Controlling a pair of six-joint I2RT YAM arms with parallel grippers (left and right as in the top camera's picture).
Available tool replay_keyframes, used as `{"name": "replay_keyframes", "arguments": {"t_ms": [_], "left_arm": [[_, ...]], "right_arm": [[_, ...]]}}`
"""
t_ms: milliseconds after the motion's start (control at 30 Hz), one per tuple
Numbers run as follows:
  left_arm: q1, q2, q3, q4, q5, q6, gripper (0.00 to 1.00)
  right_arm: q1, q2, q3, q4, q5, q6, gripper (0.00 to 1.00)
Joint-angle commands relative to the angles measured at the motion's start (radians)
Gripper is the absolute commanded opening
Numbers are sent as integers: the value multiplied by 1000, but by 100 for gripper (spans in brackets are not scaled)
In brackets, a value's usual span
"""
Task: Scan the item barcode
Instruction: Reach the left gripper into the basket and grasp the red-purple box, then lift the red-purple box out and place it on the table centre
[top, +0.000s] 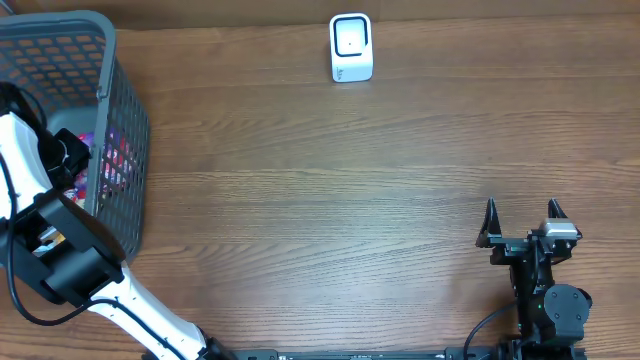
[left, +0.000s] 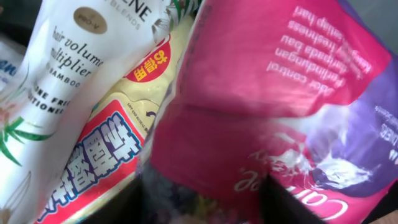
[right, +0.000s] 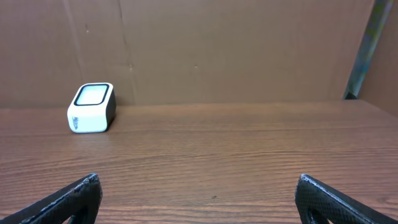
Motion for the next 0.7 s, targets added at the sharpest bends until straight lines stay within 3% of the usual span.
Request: {"name": "replay_keyframes", "arguments": {"t_ms": [0, 167, 333, 433, 667], "left_arm": [[-1, 18, 4, 3, 11, 16, 4], [-1, 16, 14, -12, 11, 17, 4], [2, -13, 148, -105, 16, 11, 4], [2, -115, 319, -151, 115, 9, 4], [1, -348, 391, -134, 144, -46, 4]], "right_arm": [[7, -8, -11, 6, 2, -1, 100], [7, -8, -11, 6, 2, -1, 100], [7, -8, -11, 6, 2, -1, 100], [6, -8, -11, 6, 2, -1, 100], [7, -8, -11, 6, 2, -1, 100]]}}
